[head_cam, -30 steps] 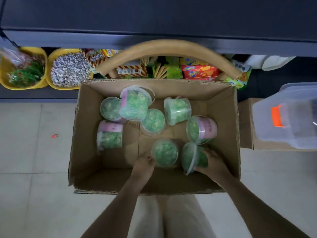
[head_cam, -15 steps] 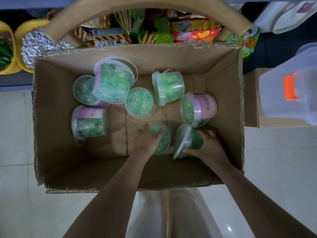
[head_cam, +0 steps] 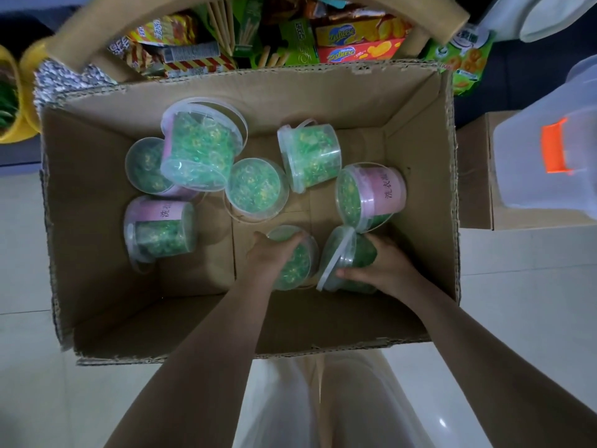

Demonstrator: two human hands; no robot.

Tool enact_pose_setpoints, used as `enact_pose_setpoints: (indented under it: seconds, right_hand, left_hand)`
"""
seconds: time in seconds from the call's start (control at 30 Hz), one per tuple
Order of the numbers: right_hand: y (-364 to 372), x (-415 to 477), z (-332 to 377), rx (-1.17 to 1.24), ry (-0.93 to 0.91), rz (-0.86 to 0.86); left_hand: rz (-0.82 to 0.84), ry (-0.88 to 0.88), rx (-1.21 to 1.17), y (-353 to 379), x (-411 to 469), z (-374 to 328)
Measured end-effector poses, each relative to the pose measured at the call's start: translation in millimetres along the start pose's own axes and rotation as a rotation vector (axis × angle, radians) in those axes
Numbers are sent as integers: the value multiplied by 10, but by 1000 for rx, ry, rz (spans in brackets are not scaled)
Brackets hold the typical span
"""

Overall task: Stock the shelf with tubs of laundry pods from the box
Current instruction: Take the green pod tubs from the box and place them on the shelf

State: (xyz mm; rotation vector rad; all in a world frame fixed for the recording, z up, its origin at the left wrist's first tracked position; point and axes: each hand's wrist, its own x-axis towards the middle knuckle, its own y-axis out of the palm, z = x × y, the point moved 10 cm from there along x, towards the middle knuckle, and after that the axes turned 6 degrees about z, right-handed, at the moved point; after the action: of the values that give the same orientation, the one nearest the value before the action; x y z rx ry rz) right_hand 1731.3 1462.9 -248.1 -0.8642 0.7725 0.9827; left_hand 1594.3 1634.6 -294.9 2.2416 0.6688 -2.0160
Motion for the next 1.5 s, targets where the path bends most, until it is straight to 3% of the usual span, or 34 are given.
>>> enact_pose_setpoints:
  seconds: [0.27,0.47,0.7,1.2,1.37,1.5]
  right_hand:
    - [-2,-200,88,176,119,10]
    - [-85,-601,161,404,243,37]
    - [-411,-1254,943,646,-51,-22]
    - [-1644,-3210,2910,990,-858,-382]
    - [-2145,-4050,3209,1048,-1144,-488]
    - [-2542,-4677,3352,1000,-1316,-513]
  left_hand:
    - [-28,84,-318,-355,-396,210]
    - [7,298,-587,-737,-1027,104]
    - [119,583,-789,-1123,-1889,-296]
    - [468,1073,-1066,-1877,-3995,-1709]
    - [615,1239,-1006,-1830,-4886,-2215]
    - [634,1402,-898,-1705,-5607,-2588]
